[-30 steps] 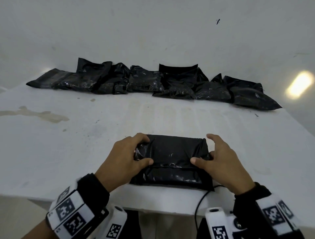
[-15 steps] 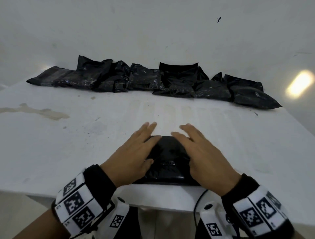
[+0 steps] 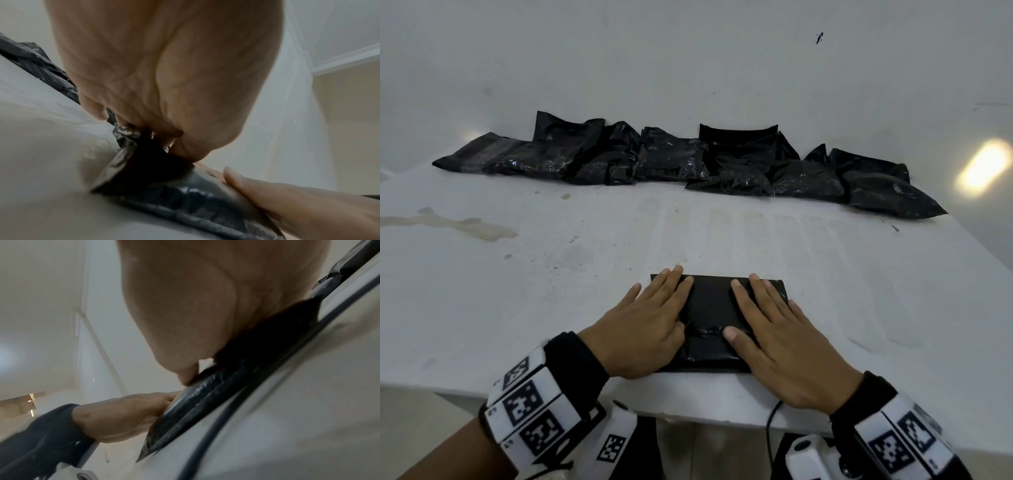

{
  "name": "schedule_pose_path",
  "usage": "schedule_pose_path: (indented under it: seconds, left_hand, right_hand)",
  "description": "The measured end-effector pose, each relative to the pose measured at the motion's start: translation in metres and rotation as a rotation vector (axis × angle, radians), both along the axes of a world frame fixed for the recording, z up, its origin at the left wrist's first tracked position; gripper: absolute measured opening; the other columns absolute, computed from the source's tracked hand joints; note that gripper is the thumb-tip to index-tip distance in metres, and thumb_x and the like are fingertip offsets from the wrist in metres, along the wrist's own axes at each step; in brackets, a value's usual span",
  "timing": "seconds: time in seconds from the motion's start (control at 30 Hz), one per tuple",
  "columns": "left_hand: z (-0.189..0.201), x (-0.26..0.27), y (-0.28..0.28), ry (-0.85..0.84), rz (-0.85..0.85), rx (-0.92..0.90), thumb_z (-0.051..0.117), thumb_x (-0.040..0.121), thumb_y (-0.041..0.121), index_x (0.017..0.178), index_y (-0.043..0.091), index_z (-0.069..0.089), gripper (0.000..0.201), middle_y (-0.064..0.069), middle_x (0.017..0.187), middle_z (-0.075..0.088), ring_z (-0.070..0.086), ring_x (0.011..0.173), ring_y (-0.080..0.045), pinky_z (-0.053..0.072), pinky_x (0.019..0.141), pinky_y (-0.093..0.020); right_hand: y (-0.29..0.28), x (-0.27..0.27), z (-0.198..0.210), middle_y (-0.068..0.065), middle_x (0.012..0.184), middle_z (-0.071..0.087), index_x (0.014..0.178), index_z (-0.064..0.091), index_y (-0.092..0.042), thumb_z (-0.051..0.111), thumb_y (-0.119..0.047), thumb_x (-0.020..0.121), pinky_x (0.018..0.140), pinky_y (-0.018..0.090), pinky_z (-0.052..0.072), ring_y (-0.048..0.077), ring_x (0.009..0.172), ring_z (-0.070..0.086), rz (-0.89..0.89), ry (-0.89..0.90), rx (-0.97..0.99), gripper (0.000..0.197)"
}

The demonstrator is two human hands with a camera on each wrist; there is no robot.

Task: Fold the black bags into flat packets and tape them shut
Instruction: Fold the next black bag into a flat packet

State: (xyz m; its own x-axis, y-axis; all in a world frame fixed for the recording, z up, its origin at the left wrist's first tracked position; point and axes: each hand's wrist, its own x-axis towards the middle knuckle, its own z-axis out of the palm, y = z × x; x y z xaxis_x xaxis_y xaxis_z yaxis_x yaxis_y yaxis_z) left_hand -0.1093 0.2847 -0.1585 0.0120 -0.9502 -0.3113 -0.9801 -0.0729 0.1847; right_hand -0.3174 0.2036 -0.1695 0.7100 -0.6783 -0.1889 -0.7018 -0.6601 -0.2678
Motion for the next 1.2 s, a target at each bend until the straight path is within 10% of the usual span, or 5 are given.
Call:
schedule_pose_path:
  seconds: [0.43,0.53,0.67,1.0,1.2]
  left_hand:
    - [-0.007,0.004,0.0,0.202,0.028,-0.085,0.033,0.104,0.029,0.157,0.023,-0.006,0.065,0.005,0.163,-0.017,-0.017,0.148,-0.007,-0.007,0.121,-0.035]
    - [-0.006,0.008,0.001,0.292,0.07,-0.362,0.057,0.095,0.029,0.15,0.019,0.035,0.06,0.0,0.162,0.018,0.009,0.151,-0.014,0.013,0.121,-0.03]
    - [0.001,0.015,0.001,0.283,0.109,-0.512,0.067,0.078,0.044,0.097,0.02,0.074,0.032,0.004,0.112,0.066,0.059,0.107,-0.016,0.048,0.091,-0.038]
    - [0.015,0.032,-0.01,0.276,-0.069,-0.286,0.025,0.079,0.069,0.083,0.004,0.071,0.08,-0.011,0.102,0.068,0.063,0.09,-0.024,0.047,0.081,-0.04]
    - [0.047,0.056,-0.035,0.306,0.084,-0.397,0.058,0.097,0.033,0.1,0.014,0.077,0.027,0.0,0.095,0.075,0.068,0.09,-0.013,0.052,0.083,-0.03]
  right_hand:
    - [0.005,0.006,0.009,-0.001,0.164,-0.02,0.145,-0.013,-0.062,0.012,-0.085,0.076,0.123,0.04,-0.004,0.013,0.15,-0.02,0.015,0.067,-0.009,0.077]
    - [0.002,0.008,0.013,0.001,0.165,-0.017,0.146,-0.009,-0.061,0.02,-0.083,0.081,0.123,0.043,-0.003,0.015,0.151,-0.017,0.014,0.075,0.014,0.075]
    - [0.001,0.011,0.017,0.006,0.164,-0.019,0.151,-0.004,-0.054,0.029,-0.08,0.085,0.123,0.045,-0.003,0.021,0.151,-0.019,0.01,0.078,-0.005,0.078]
    - [-0.004,0.022,0.023,-0.008,0.166,-0.007,0.156,0.003,-0.041,0.025,-0.07,0.094,0.123,0.039,-0.004,0.009,0.151,-0.012,0.179,0.024,-0.043,0.072]
    - [-0.011,0.021,0.023,-0.008,0.165,-0.009,0.156,0.001,-0.042,0.035,-0.076,0.088,0.124,0.042,0.0,0.011,0.152,-0.01,0.12,0.037,0.033,0.083]
